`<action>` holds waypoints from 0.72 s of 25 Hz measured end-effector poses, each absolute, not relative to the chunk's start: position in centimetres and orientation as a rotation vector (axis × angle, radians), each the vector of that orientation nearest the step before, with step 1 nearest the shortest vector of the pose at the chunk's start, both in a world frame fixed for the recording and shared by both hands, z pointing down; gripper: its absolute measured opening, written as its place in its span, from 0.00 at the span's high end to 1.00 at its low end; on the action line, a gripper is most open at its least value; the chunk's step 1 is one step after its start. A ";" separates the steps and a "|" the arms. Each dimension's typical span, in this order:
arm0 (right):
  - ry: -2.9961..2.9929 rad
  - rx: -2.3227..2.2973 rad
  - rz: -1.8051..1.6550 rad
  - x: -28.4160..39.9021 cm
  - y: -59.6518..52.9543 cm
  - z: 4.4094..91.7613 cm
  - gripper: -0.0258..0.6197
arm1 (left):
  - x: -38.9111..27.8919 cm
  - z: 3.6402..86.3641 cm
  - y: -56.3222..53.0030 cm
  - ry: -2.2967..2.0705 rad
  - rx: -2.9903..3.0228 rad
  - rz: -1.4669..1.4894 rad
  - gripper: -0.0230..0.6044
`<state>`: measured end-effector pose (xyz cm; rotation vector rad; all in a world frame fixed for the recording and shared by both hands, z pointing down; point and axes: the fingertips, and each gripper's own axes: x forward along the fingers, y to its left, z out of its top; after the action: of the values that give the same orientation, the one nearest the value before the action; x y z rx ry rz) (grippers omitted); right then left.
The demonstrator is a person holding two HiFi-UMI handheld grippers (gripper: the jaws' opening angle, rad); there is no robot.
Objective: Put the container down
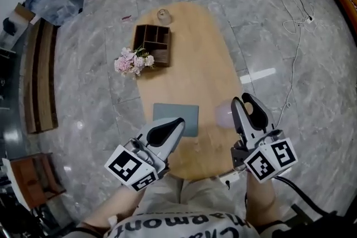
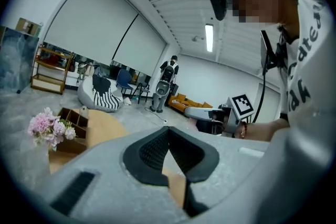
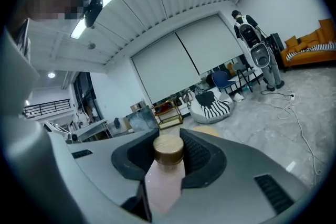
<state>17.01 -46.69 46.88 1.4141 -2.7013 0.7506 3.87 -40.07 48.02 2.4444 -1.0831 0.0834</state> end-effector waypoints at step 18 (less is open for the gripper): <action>-2.323 1.480 0.857 18.9 -44.8 70.3 0.77 | 7.8 65.4 -34.7 -0.861 2.175 0.342 0.94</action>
<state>18.92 -44.80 70.27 1.4799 -2.3232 0.8568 7.83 -34.72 65.41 2.1754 -0.8613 0.3416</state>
